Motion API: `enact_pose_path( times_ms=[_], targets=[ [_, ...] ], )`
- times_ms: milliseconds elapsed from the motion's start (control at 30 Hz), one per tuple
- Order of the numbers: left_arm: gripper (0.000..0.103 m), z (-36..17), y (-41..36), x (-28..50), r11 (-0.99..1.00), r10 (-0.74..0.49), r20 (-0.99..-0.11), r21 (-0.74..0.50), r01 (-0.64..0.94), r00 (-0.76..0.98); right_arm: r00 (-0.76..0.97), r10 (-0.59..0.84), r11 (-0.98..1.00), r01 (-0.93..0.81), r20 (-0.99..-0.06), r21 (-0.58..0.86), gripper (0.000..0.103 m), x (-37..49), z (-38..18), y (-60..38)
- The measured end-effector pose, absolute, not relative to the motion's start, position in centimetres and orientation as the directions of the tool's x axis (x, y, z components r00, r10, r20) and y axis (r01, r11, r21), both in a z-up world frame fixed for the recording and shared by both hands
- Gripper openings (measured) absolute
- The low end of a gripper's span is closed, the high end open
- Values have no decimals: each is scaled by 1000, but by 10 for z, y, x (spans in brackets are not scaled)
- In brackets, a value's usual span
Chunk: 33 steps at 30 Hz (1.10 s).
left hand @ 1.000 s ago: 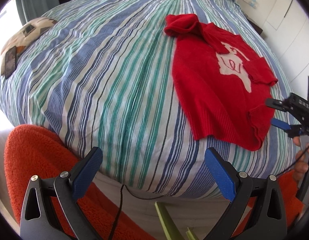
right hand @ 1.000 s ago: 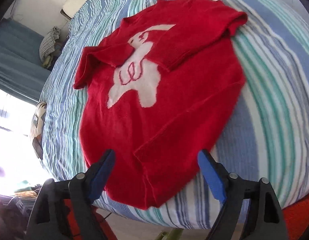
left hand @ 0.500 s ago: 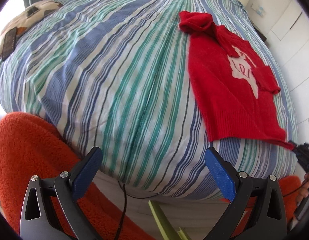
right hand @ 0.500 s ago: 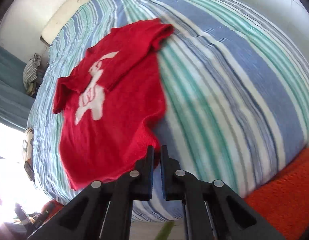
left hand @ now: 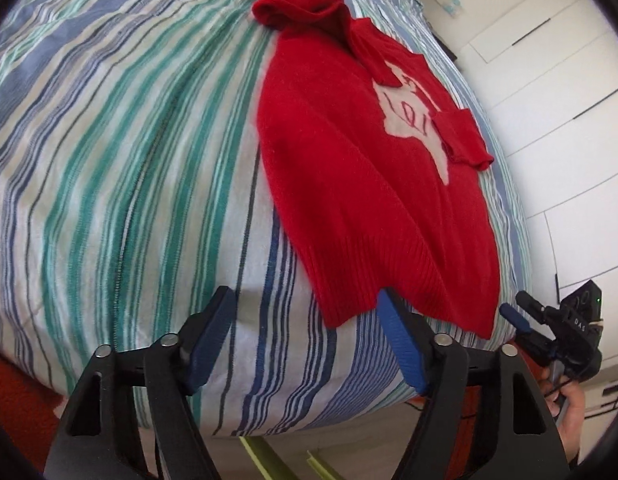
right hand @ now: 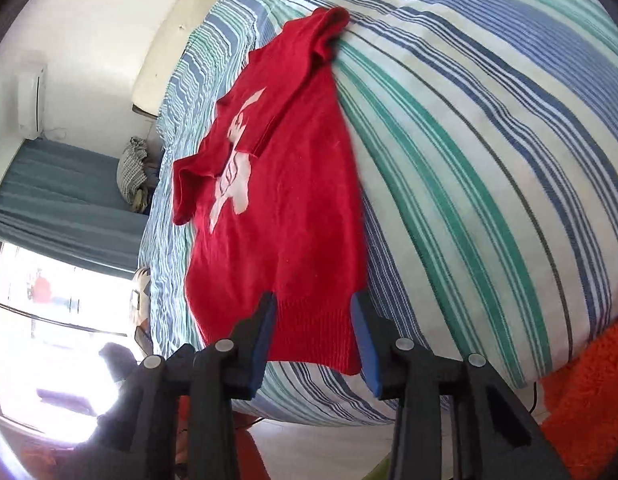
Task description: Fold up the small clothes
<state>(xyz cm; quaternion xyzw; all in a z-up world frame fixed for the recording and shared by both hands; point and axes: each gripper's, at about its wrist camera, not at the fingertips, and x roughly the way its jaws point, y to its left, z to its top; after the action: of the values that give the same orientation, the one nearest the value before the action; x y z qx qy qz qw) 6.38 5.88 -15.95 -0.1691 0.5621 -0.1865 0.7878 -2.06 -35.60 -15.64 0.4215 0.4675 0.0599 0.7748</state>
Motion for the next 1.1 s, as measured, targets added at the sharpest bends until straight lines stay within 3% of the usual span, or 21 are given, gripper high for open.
enact_pose_path(
  times_ms=[133,167,200,233,333,667,833,933,967,1000,1100],
  targets=[
    [67,-162,38,66,895,-446,-838,-417,159,315,531,508,644,290,-679,708,39,-20,-163,-347],
    [50,-163,34,67,899,-437,-842,-402,173,316,522,509,649,290,-685,703,39,-21,-163,-344],
    [15,-164,29,70,898,-439,-844,-401,182,307,512,511,652,291,-690,700,39,-20,-164,-341],
    [3,-168,30,74,878,-477,-834,-443,179,277,502,515,657,290,-695,696,39,-23,-168,-341],
    [3,-166,43,74,849,-527,-810,-514,121,257,471,515,675,293,-716,678,39,-23,-178,-335],
    [2,-150,75,44,901,-434,-852,-408,148,292,471,521,628,353,-711,694,39,-27,-183,-341],
    [2,-159,57,37,906,-421,-862,-385,175,283,487,376,734,363,-788,574,55,-38,-154,-345],
    [2,-165,52,37,913,-404,-873,-367,176,273,431,430,755,311,-793,578,54,-21,-171,-335],
    [2,-165,51,37,916,-397,-875,-360,176,276,408,457,764,274,-790,584,47,-13,-178,-328],
    [2,-163,52,36,922,-385,-877,-347,174,287,388,466,780,244,-795,576,7,-7,-182,-321],
    [2,-152,65,29,933,-359,-873,-327,151,331,349,367,859,228,-862,458,4,-6,-169,-315]
  ],
)
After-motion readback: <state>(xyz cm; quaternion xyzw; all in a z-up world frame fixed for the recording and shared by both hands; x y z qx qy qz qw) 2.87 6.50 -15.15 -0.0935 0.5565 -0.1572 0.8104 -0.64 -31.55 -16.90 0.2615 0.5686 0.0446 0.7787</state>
